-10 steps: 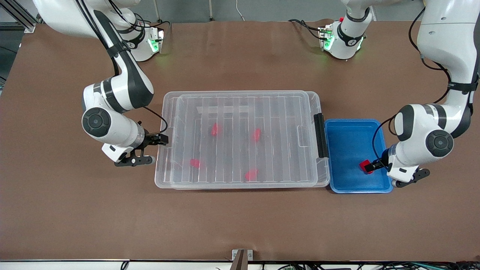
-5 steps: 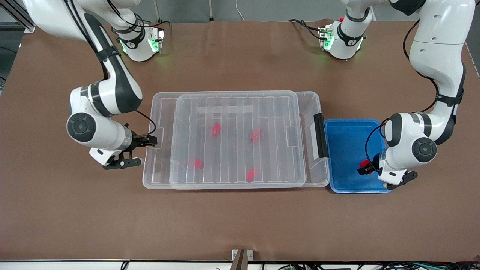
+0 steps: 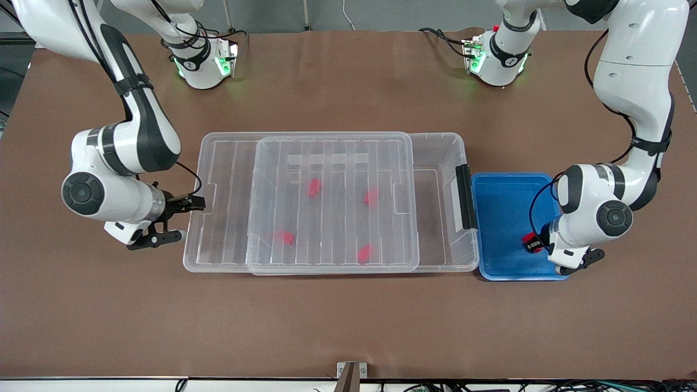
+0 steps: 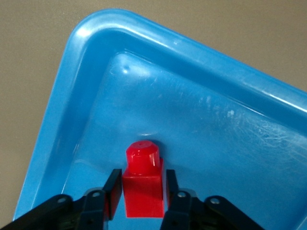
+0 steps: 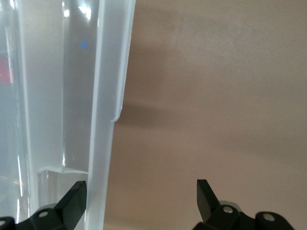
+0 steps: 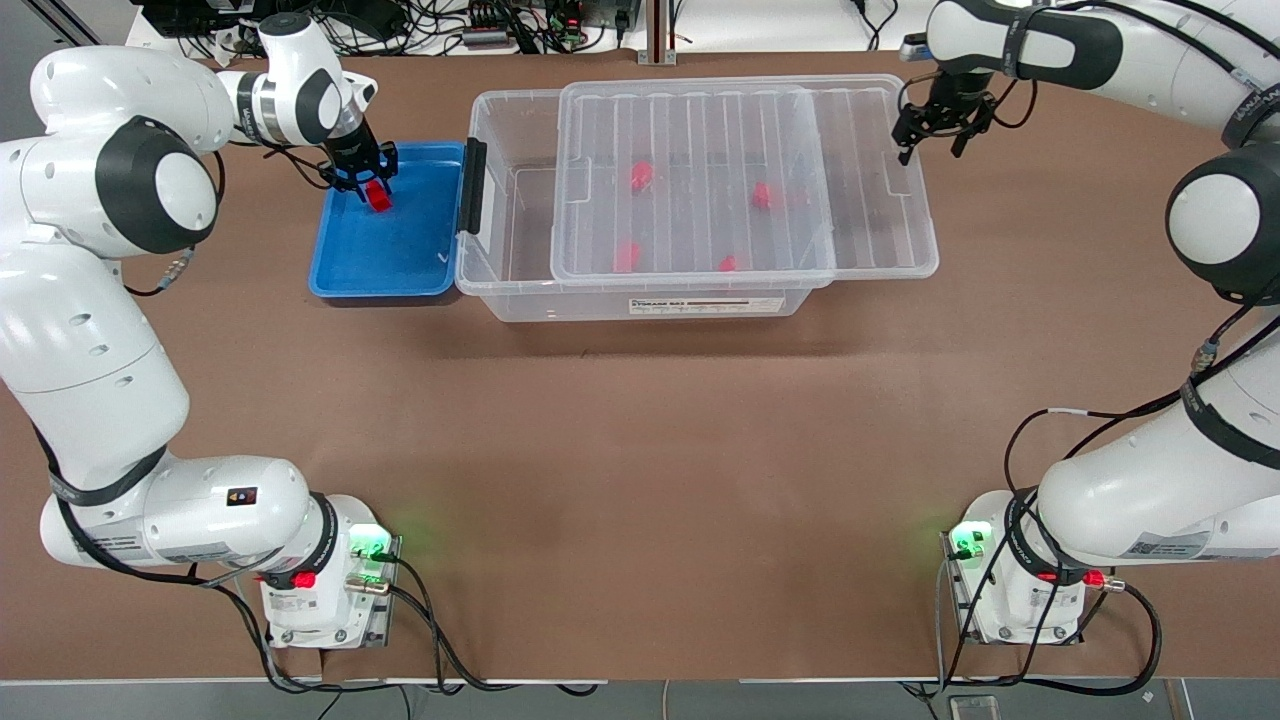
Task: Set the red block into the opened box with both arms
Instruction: 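Grasp the red block with the left gripper while the right gripper slides the lid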
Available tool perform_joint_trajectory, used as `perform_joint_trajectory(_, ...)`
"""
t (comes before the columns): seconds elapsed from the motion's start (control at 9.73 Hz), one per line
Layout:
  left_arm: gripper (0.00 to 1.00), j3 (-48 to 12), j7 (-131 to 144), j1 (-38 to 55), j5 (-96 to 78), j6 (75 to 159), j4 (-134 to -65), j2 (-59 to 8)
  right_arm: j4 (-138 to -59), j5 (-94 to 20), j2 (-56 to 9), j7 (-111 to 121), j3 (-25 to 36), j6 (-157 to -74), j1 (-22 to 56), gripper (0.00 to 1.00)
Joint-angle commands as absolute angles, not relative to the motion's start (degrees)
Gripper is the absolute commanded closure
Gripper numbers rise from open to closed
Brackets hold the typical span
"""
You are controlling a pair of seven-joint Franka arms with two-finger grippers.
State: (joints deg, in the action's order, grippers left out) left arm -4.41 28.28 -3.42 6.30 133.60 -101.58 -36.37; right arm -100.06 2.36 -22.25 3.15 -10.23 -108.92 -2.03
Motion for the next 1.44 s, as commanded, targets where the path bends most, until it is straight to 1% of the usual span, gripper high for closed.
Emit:
perform_joint_trajectory(0.0, 0.81, -4.7, 29.5, -3.4, 7.5, 134.6, -101.7, -38.1, -100.8, 3.7, -20.5, 7.1, -10.7, -107.1, -4.7, 0.0)
perform_joint_trajectory(0.1, 0.97, -4.7, 29.5, -3.3, 7.4, 134.5, -101.5, -37.9, -100.7, 3.7, -20.4, 8.3, -9.9, -107.0, -5.3, 0.0)
perform_joint_trajectory(0.21, 1.0, -4.7, 28.9, -3.3, 7.5, 134.1, -101.0, -37.1, -100.7, 3.7, -20.3, 10.3, -8.9, -106.7, -5.2, 0.0)
perform_joint_trajectory(0.41, 1.0, -4.9, 28.7, -2.9, 7.6, 130.4, -100.1, -31.5, -100.4, 3.7, -20.2, 12.2, -7.1, -105.6, -5.2, 0.0)
perform_joint_trajectory(0.62, 1.0, -8.3, 28.9, -2.1, 7.6, 124.4, -96.8, -26.7, -100.4, 3.7, -20.1, 13.6, -5.8, -105.1, -5.2, 0.0)
perform_joint_trajectory(0.72, 1.0, -9.9, 28.7, -2.1, 7.6, 121.3, -94.5, -25.3, -100.2, 3.7, -20.1, 14.7, -5.6, -104.9, -5.2, 0.0)
perform_joint_trajectory(1.03, 1.0, -17.0, 29.4, -2.1, 7.6, 110.3, -86.8, -23.8, -98.6, 3.6, -20.2, 14.2, -5.3, -103.2, -5.0, 0.0)
perform_joint_trajectory(1.34, 1.0, -24.7, 32.5, -1.0, 7.6, 108.3, -86.9, -23.7, -92.7, 1.5, -20.6, 12.2, -5.4, -98.6, -4.7, 0.0)
